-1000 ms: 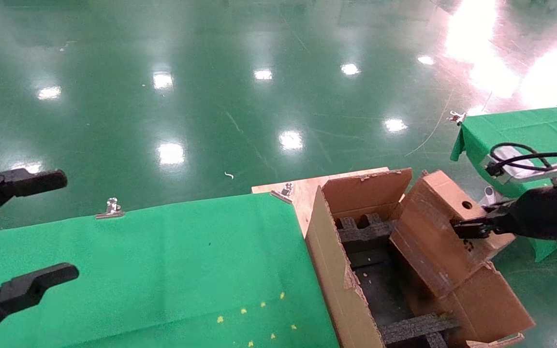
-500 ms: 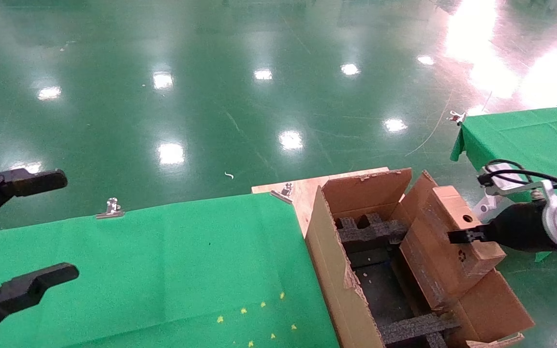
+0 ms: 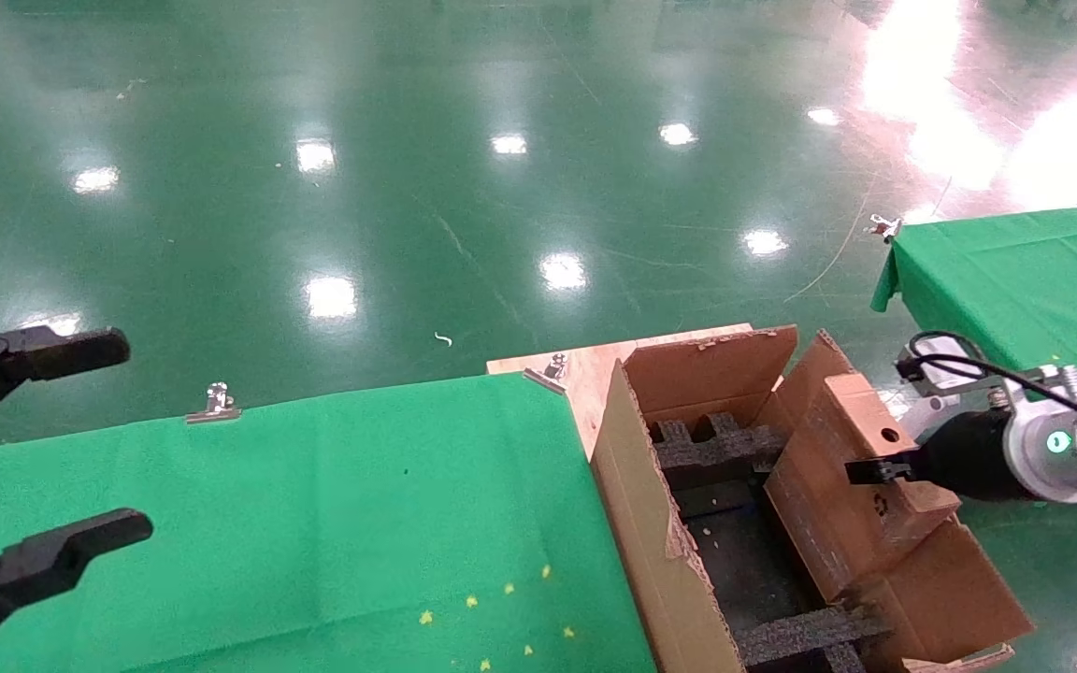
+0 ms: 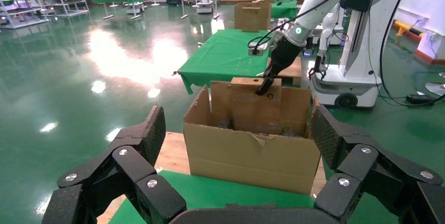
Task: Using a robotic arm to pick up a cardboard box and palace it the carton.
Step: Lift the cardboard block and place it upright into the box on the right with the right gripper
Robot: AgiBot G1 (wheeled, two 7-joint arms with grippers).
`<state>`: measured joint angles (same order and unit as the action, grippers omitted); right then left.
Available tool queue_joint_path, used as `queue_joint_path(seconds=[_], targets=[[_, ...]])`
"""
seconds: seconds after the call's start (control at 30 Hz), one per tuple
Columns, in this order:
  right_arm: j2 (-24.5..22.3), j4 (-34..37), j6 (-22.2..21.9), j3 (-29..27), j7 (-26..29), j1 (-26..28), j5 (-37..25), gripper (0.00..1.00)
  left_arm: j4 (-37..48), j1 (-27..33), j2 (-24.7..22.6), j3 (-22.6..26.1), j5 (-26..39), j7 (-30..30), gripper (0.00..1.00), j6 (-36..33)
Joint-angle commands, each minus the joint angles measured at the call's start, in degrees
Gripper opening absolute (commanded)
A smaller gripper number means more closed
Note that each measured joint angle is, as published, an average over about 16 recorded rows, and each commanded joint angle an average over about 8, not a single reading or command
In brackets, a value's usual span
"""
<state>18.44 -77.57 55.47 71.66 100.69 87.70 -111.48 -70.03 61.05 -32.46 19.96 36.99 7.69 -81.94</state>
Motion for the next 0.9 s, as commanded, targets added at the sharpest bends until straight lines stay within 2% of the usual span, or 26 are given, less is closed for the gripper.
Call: queue_joint_path(seconds=[0.03, 0.53, 0.9], targets=[[0.36, 0.04, -0.81, 0.30, 0.66, -0.64, -0.61, 0.00, 0.00, 0.00, 0.00, 0.00, 0.00, 0.00, 1.00, 0.00], [4.30, 1.60, -6.49, 2.95, 4.67, -5.96, -6.99, 0.00, 0.00, 0.00, 0.00, 0.00, 0.00, 0.00, 1.00, 0.00], [7.76, 5.68, -9.44, 4.28, 4.91, -8.95, -7.70, 0.00, 0.00, 0.00, 0.00, 0.00, 0.00, 0.00, 1.00, 0.00]])
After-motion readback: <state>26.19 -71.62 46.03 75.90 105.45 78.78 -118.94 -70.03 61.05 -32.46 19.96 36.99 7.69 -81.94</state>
